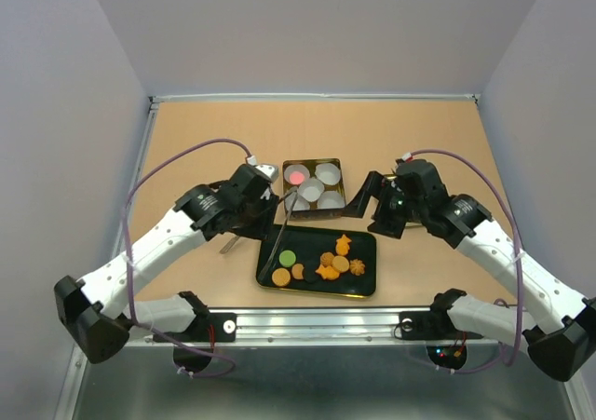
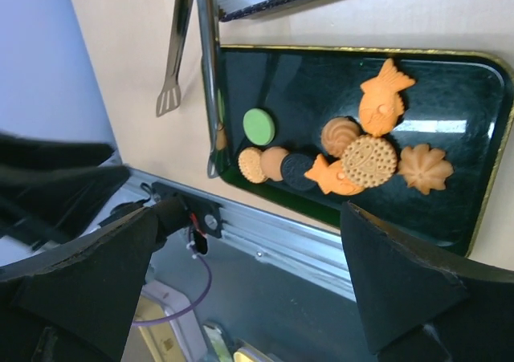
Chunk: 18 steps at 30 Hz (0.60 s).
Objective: Pack the cookies
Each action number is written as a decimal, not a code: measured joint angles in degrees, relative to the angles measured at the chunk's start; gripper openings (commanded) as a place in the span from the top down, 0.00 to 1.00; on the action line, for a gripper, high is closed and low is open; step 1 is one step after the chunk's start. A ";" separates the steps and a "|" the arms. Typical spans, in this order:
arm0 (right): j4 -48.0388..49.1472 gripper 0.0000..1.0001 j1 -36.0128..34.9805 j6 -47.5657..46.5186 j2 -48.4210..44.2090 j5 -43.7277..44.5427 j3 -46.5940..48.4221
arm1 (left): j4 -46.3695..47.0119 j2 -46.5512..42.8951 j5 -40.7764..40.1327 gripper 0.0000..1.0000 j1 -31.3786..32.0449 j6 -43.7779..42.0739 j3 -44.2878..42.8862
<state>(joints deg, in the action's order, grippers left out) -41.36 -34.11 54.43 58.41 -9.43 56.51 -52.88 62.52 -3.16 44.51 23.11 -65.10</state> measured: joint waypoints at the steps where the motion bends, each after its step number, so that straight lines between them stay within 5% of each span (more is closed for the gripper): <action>1: 0.00 0.00 -0.31 0.90 -0.15 0.28 0.00 | 1.64 1.70 0.42 0.44 0.00 -0.52 0.81; 18: -7.52 0.00 -0.48 7.41 -14.67 7.80 0.07 | 17.57 20.81 2.23 0.51 0.00 -7.58 6.27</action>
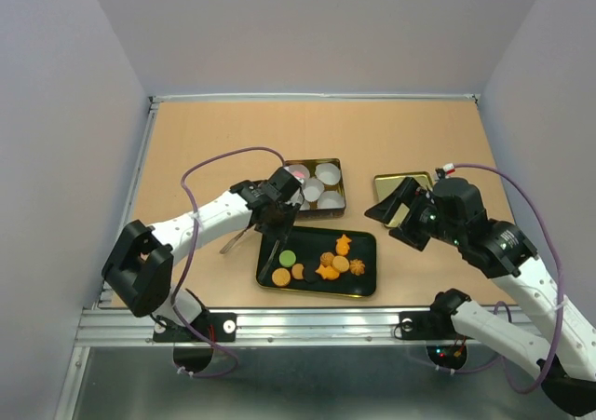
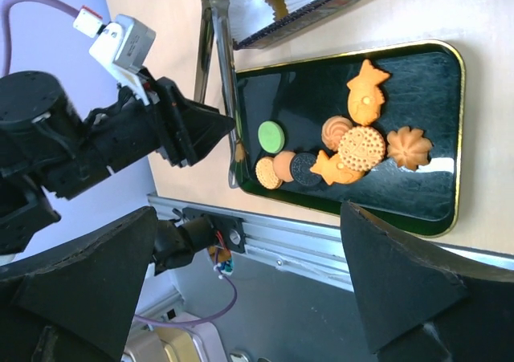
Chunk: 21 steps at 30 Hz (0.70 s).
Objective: Pack the cookies
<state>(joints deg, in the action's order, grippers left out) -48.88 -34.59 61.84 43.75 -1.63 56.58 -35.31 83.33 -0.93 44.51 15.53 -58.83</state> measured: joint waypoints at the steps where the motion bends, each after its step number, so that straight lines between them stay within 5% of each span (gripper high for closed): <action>1: -0.48 0.00 0.00 0.15 -0.50 0.28 0.00 | 0.20 0.83 -0.20 0.51 0.00 -0.07 0.00; 9: -4.98 0.00 0.00 0.83 -2.82 2.67 0.00 | 2.05 4.85 -1.38 0.57 0.00 -0.09 0.00; 13: -6.47 0.00 0.00 0.76 -2.86 3.45 0.02 | 3.02 6.47 -1.73 0.73 0.00 -0.07 0.22; 14: -6.80 0.00 0.00 0.74 -2.86 3.69 0.02 | 3.06 6.95 -1.70 0.84 0.00 0.00 0.39; 21: -8.13 0.00 0.00 -0.20 -1.40 4.55 1.42 | 2.67 7.26 -1.66 0.93 0.00 0.42 0.02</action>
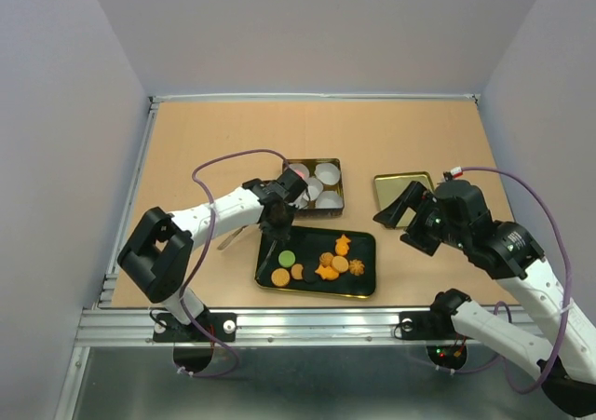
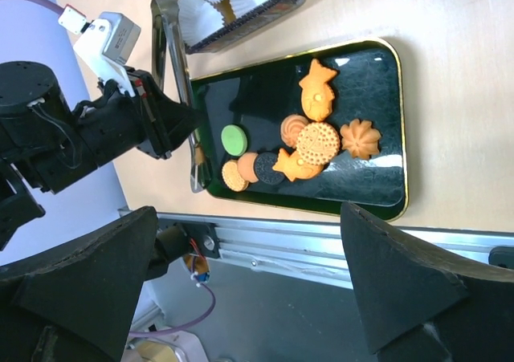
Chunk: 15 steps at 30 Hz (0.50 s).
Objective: Pack the cookies
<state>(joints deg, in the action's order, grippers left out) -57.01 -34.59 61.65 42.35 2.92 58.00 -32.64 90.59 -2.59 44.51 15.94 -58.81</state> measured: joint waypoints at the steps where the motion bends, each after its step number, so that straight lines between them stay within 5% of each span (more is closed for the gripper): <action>1: -0.04 0.00 0.00 -0.39 0.57 0.09 0.66 | -1.18 -0.04 -0.04 0.94 0.00 0.00 -0.83; 15: 3.23 0.00 0.00 -4.83 18.23 -6.51 18.47 | -12.87 -14.58 0.81 1.00 0.07 0.83 -23.17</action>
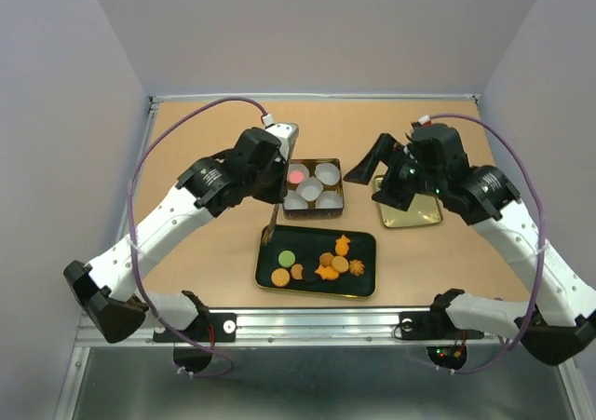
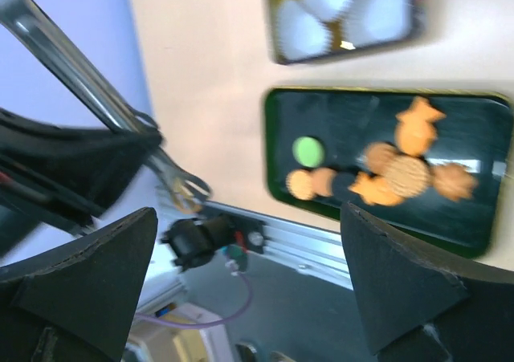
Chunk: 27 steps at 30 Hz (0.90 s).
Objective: Pack the cookies
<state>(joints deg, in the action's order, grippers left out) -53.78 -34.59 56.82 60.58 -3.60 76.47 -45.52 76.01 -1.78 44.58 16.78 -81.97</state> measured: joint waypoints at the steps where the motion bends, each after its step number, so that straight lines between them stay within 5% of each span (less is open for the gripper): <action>1: 0.31 0.00 0.00 0.00 1.97 -2.01 2.29 | -0.07 -2.19 -0.66 1.00 0.24 -0.15 0.00; 10: 8.24 0.00 0.00 7.45 22.71 -17.31 29.27 | 8.83 -15.02 -7.19 1.00 4.66 -3.61 7.96; 17: 21.97 0.00 0.00 25.66 24.24 -26.95 24.63 | 21.40 -26.58 -11.26 1.00 4.94 -8.15 11.30; 27: 35.47 0.00 -0.42 46.82 28.94 -40.59 24.59 | 26.40 -28.79 -11.74 1.00 5.99 -26.36 13.16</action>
<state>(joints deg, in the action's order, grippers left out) -18.31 -35.00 103.63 89.52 -44.18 101.06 -19.11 47.22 -13.52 50.57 -9.58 -68.82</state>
